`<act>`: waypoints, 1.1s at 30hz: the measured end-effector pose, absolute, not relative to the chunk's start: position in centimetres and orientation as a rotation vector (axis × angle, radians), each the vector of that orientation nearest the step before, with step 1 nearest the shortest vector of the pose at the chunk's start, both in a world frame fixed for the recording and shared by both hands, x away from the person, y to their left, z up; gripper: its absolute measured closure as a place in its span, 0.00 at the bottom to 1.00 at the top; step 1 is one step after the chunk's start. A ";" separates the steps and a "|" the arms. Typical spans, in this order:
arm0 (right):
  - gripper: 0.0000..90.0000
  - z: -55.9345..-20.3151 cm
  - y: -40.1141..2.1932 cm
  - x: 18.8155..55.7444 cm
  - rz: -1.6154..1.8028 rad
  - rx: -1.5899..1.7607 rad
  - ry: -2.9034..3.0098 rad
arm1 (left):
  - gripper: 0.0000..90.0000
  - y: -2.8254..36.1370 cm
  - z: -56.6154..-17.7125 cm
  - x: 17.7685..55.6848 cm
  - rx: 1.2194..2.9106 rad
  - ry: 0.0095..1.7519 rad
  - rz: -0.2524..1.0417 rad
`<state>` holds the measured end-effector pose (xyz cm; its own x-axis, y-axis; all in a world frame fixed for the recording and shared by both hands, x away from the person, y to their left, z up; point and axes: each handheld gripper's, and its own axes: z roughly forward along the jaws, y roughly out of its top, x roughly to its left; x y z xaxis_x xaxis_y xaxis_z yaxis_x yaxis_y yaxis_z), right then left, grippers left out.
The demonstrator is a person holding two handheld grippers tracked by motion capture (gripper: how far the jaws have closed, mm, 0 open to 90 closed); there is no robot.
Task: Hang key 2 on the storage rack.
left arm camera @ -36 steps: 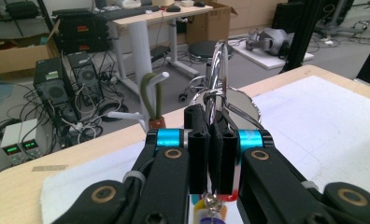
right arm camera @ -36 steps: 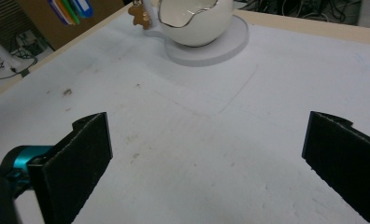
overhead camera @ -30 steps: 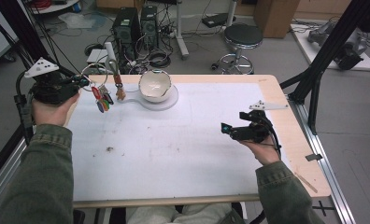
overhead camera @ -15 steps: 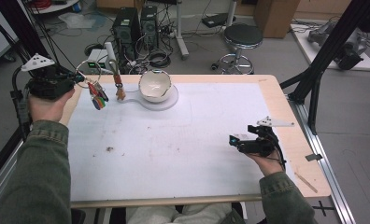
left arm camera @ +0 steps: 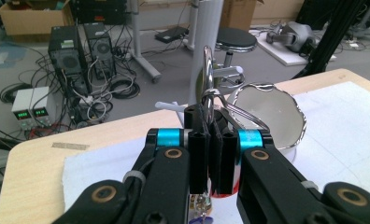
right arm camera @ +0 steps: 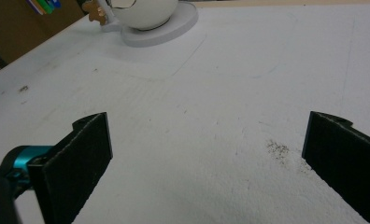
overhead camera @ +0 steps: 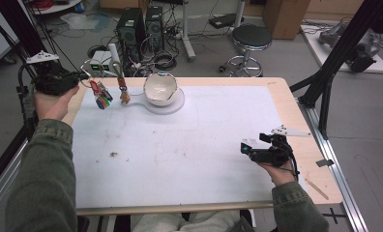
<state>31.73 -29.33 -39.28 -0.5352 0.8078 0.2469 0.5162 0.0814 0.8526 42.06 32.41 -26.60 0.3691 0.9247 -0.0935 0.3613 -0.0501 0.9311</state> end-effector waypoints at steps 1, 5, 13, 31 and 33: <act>0.01 -39.3 -29.3 31.7 1.433 1.321 2.074 | 0.97 32.4 -26.6 42.2 1.619 1.177 0.702; 0.01 -39.3 -29.3 31.7 1.447 1.317 2.074 | 0.97 32.4 -26.7 42.7 1.657 1.187 0.741; 0.01 -39.3 -29.3 31.7 1.459 1.312 2.083 | 0.97 32.5 -27.7 44.1 1.702 1.205 0.753; 0.01 -39.4 -29.7 31.6 1.475 1.322 2.084 | 0.97 32.0 -29.3 46.3 1.678 1.251 0.739; 0.01 -39.4 -29.7 31.6 1.475 1.325 2.083 | 0.97 32.2 -29.3 46.3 1.668 1.261 0.749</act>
